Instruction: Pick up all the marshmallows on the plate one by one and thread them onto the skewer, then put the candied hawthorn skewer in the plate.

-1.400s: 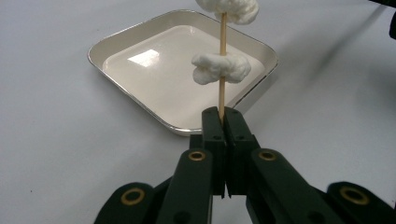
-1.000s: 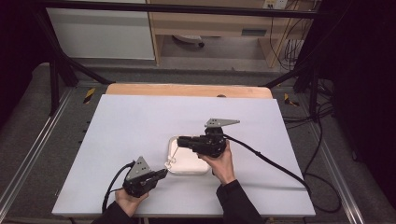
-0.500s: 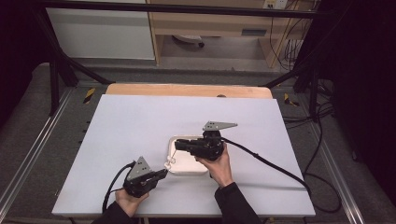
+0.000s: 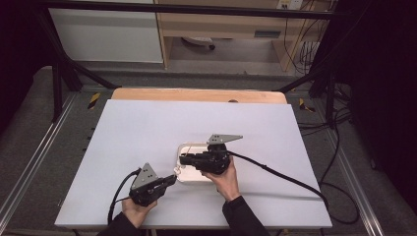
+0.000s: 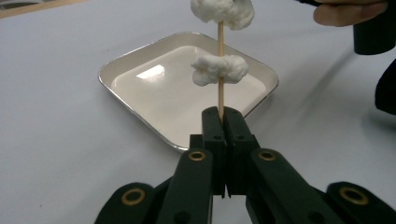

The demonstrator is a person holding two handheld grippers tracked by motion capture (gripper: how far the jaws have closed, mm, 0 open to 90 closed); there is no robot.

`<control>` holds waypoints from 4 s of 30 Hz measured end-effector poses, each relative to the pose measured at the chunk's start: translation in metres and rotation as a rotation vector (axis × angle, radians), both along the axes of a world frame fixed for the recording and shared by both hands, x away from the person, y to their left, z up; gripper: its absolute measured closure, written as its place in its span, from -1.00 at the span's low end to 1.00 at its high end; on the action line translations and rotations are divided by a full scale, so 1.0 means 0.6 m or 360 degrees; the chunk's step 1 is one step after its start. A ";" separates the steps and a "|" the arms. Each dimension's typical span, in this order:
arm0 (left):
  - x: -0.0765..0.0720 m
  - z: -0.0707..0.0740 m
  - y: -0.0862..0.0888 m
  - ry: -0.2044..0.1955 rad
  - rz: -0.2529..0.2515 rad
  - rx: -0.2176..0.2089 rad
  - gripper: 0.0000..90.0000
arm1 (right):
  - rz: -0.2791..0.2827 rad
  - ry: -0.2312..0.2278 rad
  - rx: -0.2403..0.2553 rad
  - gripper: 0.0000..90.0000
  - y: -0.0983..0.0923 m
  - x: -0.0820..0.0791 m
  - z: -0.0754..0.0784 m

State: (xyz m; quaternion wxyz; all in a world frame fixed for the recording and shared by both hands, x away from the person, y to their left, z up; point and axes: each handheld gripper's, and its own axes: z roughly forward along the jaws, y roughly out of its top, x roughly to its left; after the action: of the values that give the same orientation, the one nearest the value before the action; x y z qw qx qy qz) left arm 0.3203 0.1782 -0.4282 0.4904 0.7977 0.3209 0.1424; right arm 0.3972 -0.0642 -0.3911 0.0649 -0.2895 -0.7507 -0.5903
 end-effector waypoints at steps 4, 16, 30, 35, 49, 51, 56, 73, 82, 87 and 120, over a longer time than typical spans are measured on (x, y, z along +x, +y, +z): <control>0.000 -0.003 -0.001 0.0005 -0.0005 0.0021 0.98 | -0.0002 -0.0019 -0.0034 0.72 -0.002 -0.002 0.000; 0.004 -0.006 0.003 0.0039 0.0014 0.0035 0.97 | -0.0114 -0.0140 -0.0187 -0.15 -0.035 -0.005 0.017; 0.013 -0.007 0.007 0.0092 -0.0009 0.0046 0.97 | -0.0297 -0.0181 -0.0434 -0.95 -0.129 -0.005 -0.032; 0.016 -0.004 0.008 0.0107 -0.0017 0.0055 0.97 | -0.0350 -0.0177 -0.0513 -0.99 -0.167 -0.008 -0.048; 0.026 0.015 0.011 0.0137 -0.0037 0.0089 0.96 | -0.0461 -0.0122 -0.0592 -0.99 -0.260 -0.024 -0.081; 0.028 0.019 0.009 0.0131 -0.0035 0.0102 0.96 | -0.0467 -0.0131 -0.0602 -0.99 -0.271 -0.027 -0.085; 0.037 0.030 0.006 0.0142 -0.0032 0.0116 0.96 | -0.0485 -0.0134 -0.0623 -0.99 -0.292 -0.036 -0.090; 0.091 0.048 -0.034 0.0244 -0.0004 0.0225 0.96 | -0.0523 -0.0154 -0.0700 -0.99 -0.328 -0.047 -0.104; 0.117 0.022 -0.069 0.0336 0.0017 0.0364 0.96 | -0.0538 -0.0170 -0.0680 -0.99 -0.335 -0.051 -0.101; 0.122 0.014 -0.086 0.0374 0.0028 0.0444 0.96 | -0.0537 -0.0168 -0.0686 -0.99 -0.336 -0.050 -0.102; 0.119 0.002 -0.105 0.0395 0.0057 0.0607 0.59 | -0.0528 -0.0160 -0.0679 -0.99 -0.332 -0.050 -0.106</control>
State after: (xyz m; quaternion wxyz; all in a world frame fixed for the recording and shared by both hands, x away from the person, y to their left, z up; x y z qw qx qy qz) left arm 0.3919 0.1149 -0.4273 0.2848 0.8815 0.3603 0.1099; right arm 0.3672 -0.2635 -0.4546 -0.1326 -0.3859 -0.8027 -0.4350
